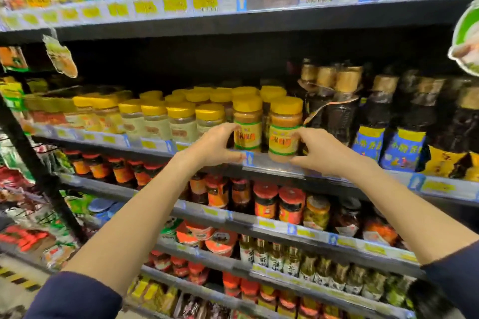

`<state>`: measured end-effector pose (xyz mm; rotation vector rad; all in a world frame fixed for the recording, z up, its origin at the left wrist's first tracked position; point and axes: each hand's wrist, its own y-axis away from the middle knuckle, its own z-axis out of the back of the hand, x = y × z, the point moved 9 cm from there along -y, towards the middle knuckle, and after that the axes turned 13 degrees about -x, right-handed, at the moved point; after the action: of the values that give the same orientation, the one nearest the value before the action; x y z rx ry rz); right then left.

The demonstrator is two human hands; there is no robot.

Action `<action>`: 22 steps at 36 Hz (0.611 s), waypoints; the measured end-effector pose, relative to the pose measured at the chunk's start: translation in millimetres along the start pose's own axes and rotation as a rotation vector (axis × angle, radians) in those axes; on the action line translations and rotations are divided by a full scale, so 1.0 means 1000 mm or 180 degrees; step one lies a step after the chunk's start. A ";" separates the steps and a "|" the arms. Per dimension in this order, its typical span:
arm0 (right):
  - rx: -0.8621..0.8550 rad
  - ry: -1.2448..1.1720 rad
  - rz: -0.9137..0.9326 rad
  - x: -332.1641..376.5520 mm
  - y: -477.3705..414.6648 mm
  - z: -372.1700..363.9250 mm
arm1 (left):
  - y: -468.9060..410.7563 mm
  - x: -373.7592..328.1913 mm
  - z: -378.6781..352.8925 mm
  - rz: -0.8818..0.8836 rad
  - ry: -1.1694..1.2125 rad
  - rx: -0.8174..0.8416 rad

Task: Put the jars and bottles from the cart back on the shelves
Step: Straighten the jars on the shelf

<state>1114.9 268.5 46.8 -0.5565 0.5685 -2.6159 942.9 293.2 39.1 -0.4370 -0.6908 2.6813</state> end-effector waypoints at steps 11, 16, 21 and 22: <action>-0.0603 0.0457 -0.0381 0.012 -0.024 0.018 | -0.042 0.030 0.028 -0.0610 0.0433 -0.0706; -0.0737 0.0712 -0.0293 0.021 -0.036 0.032 | -0.058 0.023 0.032 -0.0784 0.0566 -0.0695; -0.0712 0.0896 -0.0210 0.024 -0.050 0.039 | -0.078 0.014 0.025 -0.0925 0.0492 -0.0435; -0.0667 0.0906 -0.0228 0.023 -0.052 0.038 | -0.081 0.012 0.023 -0.0940 0.0493 -0.0370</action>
<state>1097.7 289.7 109.5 -0.2687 0.9360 -2.7412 942.9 355.5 97.1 -0.5220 -0.7993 2.3133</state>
